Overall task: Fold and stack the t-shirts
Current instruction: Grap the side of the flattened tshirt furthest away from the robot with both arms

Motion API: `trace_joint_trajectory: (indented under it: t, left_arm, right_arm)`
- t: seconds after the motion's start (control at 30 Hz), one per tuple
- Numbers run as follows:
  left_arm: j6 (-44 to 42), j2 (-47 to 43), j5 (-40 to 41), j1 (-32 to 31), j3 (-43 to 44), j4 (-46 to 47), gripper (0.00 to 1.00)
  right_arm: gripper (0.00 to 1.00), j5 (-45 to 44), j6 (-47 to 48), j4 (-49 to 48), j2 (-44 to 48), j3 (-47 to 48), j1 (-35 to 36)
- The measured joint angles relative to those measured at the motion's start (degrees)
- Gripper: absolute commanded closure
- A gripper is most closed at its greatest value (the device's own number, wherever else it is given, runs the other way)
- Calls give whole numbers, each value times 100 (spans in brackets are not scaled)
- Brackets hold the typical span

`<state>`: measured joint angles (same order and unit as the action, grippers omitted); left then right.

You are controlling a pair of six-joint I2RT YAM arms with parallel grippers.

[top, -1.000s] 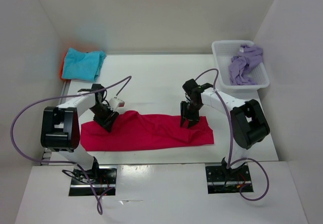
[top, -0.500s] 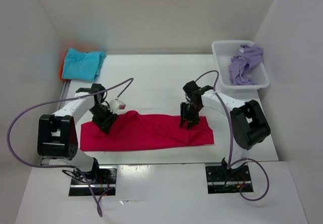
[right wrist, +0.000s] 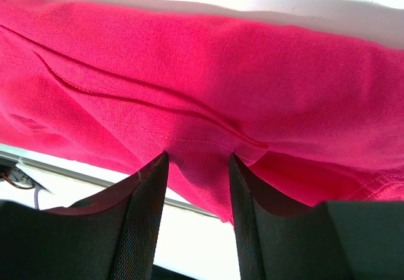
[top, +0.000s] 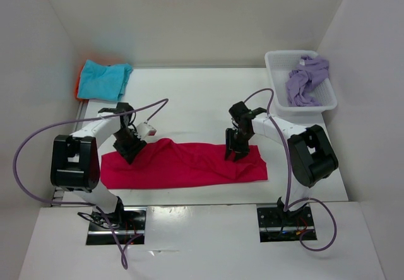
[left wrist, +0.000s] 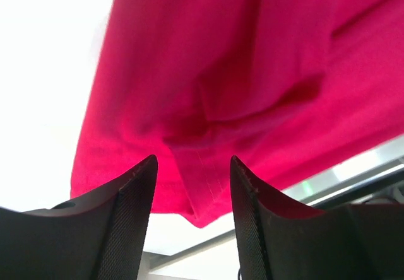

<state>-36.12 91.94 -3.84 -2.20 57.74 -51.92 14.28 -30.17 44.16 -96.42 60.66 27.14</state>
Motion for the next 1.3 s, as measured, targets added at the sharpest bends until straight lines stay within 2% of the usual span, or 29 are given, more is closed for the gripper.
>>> trace_joint_trajectory:
  t: [0.3, 0.47, 0.5, 0.67, 0.8, 1.0, 1.03, 1.1, 1.3]
  left_arm:
    - [17, 350, 114, 0, 76, 337, 44]
    - [48, 439, 74, 0, 11, 428, 68]
    - [44, 442, 44, 0, 0, 426, 68]
    - [55, 442, -26, 0, 0, 411, 81]
    - [48, 439, -57, 0, 0, 341, 99]
    - [83, 339, -70, 0, 28, 164, 100]
    - [105, 304, -68, 0, 66, 118, 100]
    - [205, 192, -68, 0, 173, 68, 100]
    - [365, -483, -52, 0, 542, 90, 100]
  right_arm:
    - [51, -2, 0, -2, 4, -20, 0]
    - [51, -2, 0, 2, 7, -31, 0]
    - [51, -2, 0, 2, 7, -31, 0]
    - [51, -15, 2, 4, 7, -31, 0]
    - [51, -37, 0, 13, 9, -31, 0]
    - [51, -83, 7, 76, 39, -31, 0]
    - [45, -127, 22, 111, 68, -31, 0]
    - [42, -229, 52, 223, 142, -28, 0]
    - [41, -415, 157, 463, 330, -24, 0]
